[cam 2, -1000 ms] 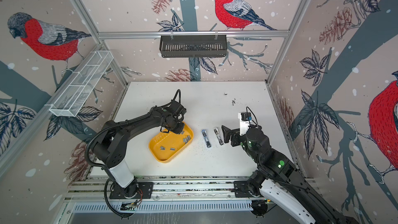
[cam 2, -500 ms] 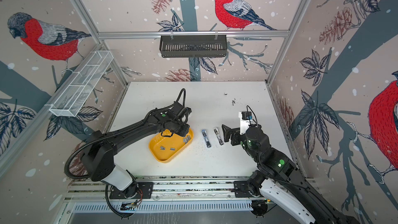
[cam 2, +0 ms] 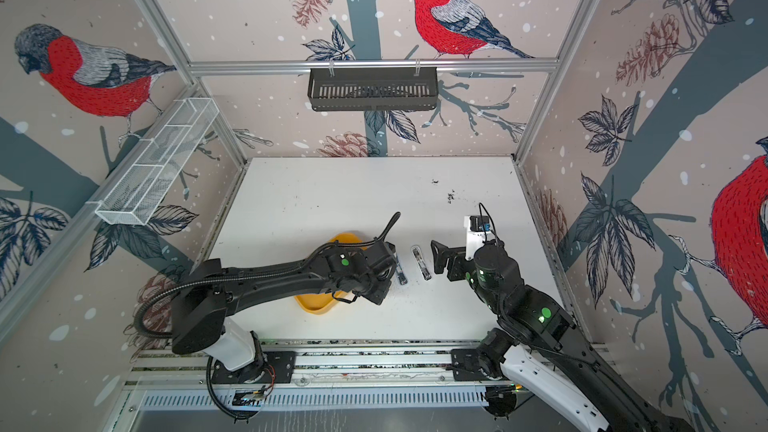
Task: Load the staples into the stapler
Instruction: 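Lift the staple strip out of the tray toward the staplers with the left gripper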
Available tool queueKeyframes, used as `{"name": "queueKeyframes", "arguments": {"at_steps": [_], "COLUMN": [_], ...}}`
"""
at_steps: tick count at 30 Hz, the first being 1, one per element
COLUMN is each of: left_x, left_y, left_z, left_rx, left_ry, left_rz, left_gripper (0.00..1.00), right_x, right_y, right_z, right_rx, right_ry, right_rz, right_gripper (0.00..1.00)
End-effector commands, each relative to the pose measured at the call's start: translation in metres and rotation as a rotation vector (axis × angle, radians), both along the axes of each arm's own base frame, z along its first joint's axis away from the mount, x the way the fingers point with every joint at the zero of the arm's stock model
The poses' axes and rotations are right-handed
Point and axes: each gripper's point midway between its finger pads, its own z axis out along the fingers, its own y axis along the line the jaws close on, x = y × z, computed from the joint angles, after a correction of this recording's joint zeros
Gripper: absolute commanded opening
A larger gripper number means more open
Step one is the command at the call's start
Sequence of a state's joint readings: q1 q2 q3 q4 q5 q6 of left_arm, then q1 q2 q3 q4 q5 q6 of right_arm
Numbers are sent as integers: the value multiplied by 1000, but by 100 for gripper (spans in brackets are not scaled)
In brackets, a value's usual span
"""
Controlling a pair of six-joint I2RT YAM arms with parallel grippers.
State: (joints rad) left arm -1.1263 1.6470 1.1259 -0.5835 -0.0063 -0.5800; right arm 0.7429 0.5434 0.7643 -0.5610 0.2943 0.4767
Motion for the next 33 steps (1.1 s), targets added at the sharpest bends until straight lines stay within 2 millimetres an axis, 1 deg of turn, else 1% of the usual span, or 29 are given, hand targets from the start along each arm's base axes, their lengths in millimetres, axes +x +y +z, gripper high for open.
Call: {"name": "queueKeyframes", "arguments": {"at_steps": [1, 4, 9, 13, 20, 27, 33], "left_x": [1, -6, -13, -15, -15, -16, -16], "left_y": [-10, -16, -23, -26, -26, -24, -21], "left_z": [-9, -22, -43, -52, -61, -62, -54], "left_rx": [-16, 15, 67, 82, 102, 112, 108], "left_ry": [-26, -29, -24, -17, -10, -9, -15], "left_rz": [99, 106, 99, 93, 87, 83, 84], "left_gripper": [19, 19, 19, 19, 20, 32, 35], "right_x": [0, -1, -1, -2, -1, -1, 0], "right_y": [-3, -4, -4, -4, -4, -4, -3], "right_z": [1, 1, -1, 0, 0, -1, -1], "right_rx": [15, 22, 24, 28, 27, 25, 22], "right_ry": [-3, -8, -13, -15, -19, -18, -17], "right_rz": [-18, -19, -17, -17, -15, -17, -16], "right_gripper": [100, 100, 100, 100, 100, 100, 100]}}
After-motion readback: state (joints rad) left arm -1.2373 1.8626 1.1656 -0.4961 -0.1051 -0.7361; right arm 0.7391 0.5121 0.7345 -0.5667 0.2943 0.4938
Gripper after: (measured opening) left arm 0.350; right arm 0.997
